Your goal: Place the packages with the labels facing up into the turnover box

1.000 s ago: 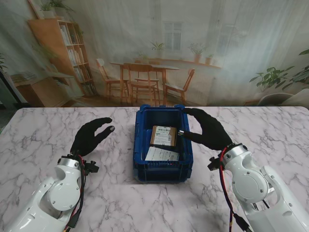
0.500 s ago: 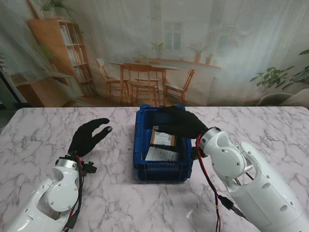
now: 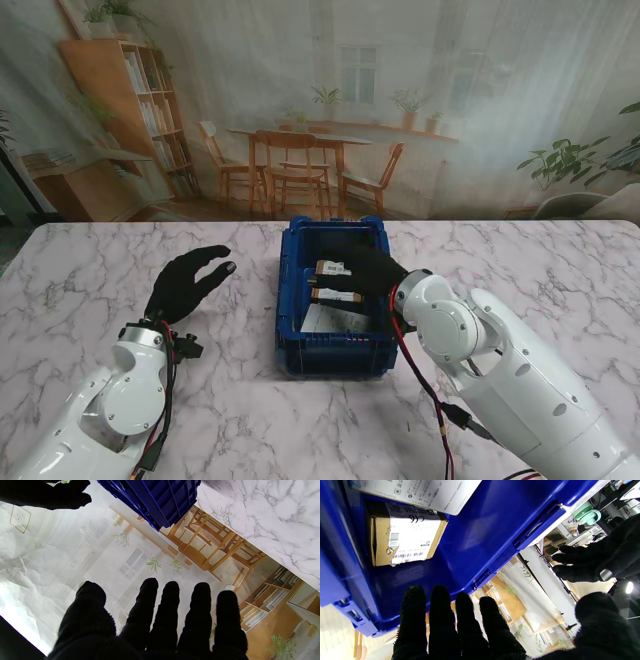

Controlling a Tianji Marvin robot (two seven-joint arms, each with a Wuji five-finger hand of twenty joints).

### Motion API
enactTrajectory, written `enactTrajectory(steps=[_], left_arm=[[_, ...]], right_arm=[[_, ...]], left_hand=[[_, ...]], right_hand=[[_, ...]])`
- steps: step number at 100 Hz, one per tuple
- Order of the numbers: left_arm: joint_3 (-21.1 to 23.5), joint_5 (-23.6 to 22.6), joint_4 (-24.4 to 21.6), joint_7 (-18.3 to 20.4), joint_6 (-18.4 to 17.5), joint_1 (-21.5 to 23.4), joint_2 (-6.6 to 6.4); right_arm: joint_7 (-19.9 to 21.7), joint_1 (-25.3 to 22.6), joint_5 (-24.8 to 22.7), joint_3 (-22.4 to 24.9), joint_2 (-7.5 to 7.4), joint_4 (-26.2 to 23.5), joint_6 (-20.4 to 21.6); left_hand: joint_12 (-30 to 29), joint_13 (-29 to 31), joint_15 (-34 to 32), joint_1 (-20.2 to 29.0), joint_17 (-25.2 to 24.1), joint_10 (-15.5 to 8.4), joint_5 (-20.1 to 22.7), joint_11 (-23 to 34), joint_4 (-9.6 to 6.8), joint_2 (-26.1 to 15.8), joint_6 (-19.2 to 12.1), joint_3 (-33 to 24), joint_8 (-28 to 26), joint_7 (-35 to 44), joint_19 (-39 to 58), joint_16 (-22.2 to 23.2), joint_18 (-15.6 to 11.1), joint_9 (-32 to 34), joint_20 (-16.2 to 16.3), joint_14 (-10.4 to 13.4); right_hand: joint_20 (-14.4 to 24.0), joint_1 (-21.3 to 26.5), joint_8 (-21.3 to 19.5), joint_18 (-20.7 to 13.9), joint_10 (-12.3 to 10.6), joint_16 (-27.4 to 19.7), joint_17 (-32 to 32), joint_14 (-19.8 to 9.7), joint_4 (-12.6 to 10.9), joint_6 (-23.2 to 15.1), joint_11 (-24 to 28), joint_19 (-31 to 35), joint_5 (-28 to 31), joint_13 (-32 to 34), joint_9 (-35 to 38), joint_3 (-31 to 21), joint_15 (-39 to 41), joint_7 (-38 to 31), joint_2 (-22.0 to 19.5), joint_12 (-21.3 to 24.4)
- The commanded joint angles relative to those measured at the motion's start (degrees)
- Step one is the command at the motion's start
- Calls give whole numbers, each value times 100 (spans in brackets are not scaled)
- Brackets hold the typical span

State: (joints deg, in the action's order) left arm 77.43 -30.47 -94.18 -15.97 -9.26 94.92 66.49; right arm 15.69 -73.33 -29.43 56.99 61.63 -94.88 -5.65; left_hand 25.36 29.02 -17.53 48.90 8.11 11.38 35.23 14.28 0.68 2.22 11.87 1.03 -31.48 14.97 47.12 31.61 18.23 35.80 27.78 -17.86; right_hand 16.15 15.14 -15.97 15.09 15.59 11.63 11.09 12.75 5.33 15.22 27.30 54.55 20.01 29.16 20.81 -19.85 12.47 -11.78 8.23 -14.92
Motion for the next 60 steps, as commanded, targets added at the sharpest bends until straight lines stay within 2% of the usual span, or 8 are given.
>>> enactTrajectory(steps=[1,27,60], left_arm=[[-20,-4,20,82,27,-11,1],[17,-2,20,82,7,14,0],[80,-29,7,31,-35,61,5]], right_arm=[[84,66,29,-83,3,94,-68],[374,438,155,-489,-15,325,-399],[706,731,144,-731,-67,347,-581]], left_hand=[[40,59,-56,143,-81,-2,187,29,-26,-242,46,68,-5,23,16,33,97,117,123,7],[38,51,-51,133,-88,10,184,20,-24,-248,45,73,-2,17,5,32,99,111,134,9],[38,51,-48,136,-97,10,188,14,-24,-255,50,73,-2,13,-10,32,101,111,144,9]], right_hand=[[-110,-129,12,-182,50,-158,13,-50,-118,150,-84,46,-61,124,4,175,-91,257,-216,24],[-197,-185,-75,-166,114,-383,23,-26,-122,169,-315,-57,-32,249,77,225,-483,306,-287,118],[-293,-348,-257,-150,168,-346,15,63,-112,151,-414,-209,70,179,101,325,-424,64,-541,148]])
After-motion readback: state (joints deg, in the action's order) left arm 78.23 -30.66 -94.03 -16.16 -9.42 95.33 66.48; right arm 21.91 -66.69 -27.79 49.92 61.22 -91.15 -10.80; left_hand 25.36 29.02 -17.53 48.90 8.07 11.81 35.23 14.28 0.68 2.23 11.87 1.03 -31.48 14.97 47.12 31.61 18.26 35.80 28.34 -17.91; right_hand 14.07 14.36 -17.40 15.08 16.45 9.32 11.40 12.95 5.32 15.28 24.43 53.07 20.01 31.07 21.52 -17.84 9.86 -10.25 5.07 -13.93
